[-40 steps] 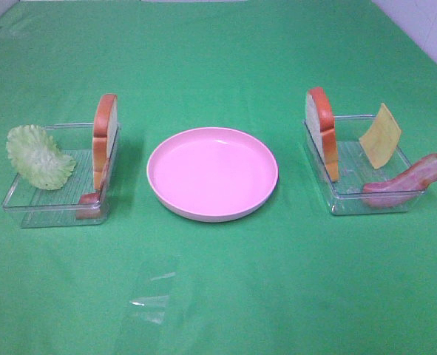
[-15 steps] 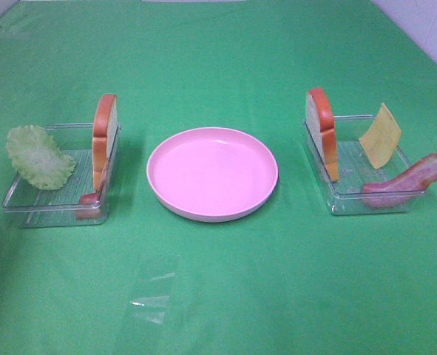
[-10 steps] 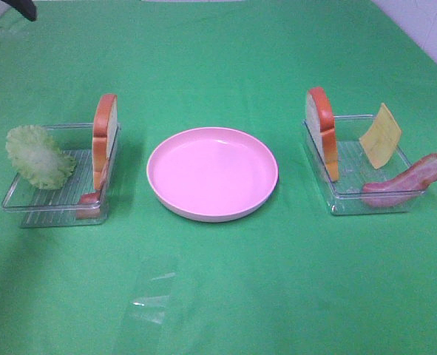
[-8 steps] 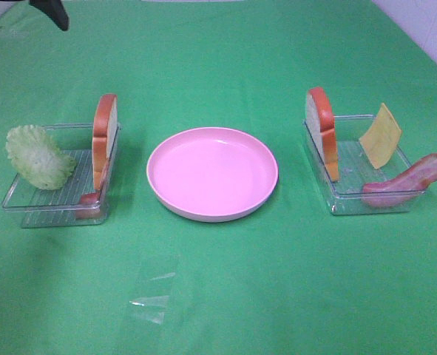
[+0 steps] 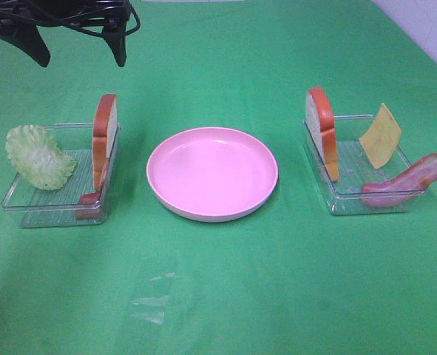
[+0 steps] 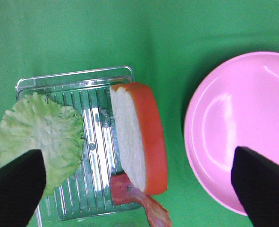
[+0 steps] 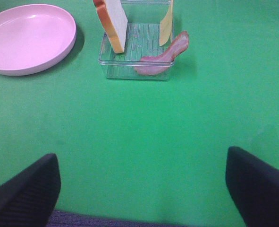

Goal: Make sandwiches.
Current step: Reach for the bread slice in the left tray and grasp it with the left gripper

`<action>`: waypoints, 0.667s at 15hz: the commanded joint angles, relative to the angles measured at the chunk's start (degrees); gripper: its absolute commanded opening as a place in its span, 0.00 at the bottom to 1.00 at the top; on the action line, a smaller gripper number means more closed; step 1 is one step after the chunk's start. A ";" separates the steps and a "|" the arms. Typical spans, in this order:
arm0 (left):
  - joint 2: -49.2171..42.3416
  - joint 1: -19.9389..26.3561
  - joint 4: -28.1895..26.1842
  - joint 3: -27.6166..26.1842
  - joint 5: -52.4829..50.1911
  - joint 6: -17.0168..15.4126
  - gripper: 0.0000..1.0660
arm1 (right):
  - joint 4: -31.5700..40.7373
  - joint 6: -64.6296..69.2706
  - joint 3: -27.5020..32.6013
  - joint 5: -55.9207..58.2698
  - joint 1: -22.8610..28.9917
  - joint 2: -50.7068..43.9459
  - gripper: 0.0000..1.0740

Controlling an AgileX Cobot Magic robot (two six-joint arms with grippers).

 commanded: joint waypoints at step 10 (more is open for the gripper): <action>10.37 -0.34 -5.79 -0.34 -3.44 -1.83 0.93 | -0.52 0.23 0.23 -0.23 -0.34 -1.55 0.86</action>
